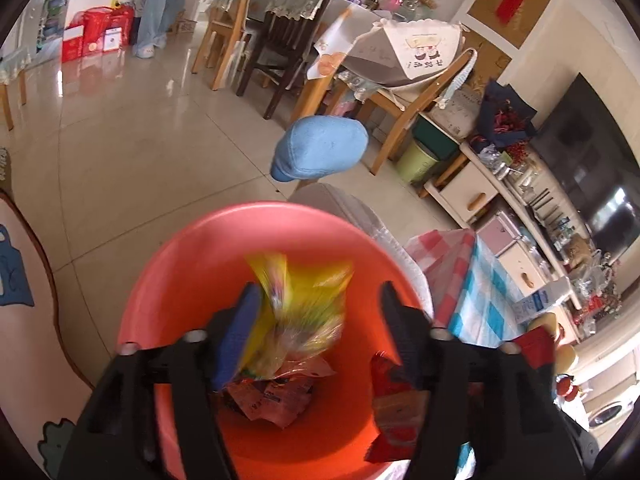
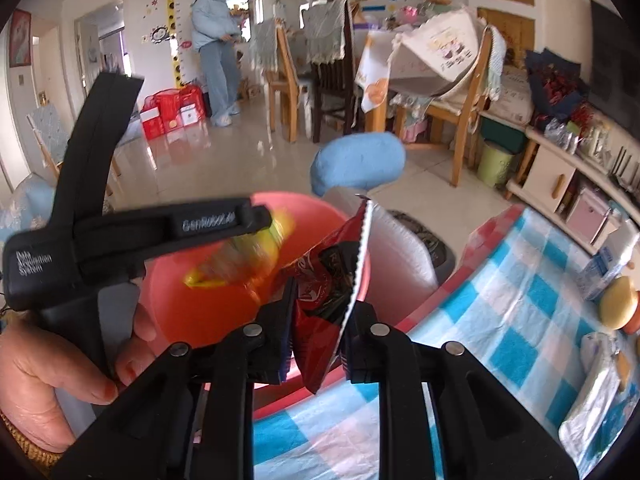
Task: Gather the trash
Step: 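Open the left tool over the pink bucket while the right tool releases the red packet there, then move both empty tools back over the table toward the remaining wrappers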
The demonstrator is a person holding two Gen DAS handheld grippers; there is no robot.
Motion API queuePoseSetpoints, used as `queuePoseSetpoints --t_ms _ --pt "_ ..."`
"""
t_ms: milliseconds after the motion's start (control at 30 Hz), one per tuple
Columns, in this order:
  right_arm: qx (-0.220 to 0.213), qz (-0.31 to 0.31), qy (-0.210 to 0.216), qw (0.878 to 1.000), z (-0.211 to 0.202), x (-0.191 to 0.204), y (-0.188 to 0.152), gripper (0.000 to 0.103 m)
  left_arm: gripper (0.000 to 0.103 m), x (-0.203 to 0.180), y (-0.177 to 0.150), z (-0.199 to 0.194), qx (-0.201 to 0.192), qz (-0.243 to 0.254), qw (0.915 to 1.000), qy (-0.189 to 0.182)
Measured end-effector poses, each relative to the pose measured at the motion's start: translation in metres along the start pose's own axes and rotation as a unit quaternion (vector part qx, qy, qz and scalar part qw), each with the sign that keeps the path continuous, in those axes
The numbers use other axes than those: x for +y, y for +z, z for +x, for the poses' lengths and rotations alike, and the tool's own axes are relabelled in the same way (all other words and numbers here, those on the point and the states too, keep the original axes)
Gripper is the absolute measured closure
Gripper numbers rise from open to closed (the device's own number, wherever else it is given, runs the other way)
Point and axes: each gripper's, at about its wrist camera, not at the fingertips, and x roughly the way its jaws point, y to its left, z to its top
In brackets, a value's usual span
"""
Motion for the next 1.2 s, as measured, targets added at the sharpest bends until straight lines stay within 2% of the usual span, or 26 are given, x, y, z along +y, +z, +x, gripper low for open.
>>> queuePoseSetpoints --t_ms 133,400,600,867,1200 --pt "0.002 0.021 0.011 1.000 0.003 -0.004 -0.007 0.060 0.020 -0.006 -0.003 -0.001 -0.007 0.013 0.9999 0.008" --pt "-0.014 0.040 -0.025 0.999 -0.019 -0.021 -0.025 0.036 0.014 -0.024 -0.008 0.001 -0.006 0.041 0.9990 0.016" --pt "-0.005 0.068 -0.046 0.997 -0.035 -0.041 -0.050 0.031 0.013 -0.046 -0.018 0.001 -0.005 0.082 0.9966 0.006" --pt "0.017 0.062 -0.081 0.995 -0.054 -0.051 -0.088 0.026 0.013 -0.083 -0.039 0.003 0.007 0.133 0.9908 -0.024" --pt "0.031 0.052 -0.118 0.991 -0.084 -0.058 -0.128 0.026 0.013 -0.124 -0.078 -0.001 0.025 0.191 0.9799 -0.051"
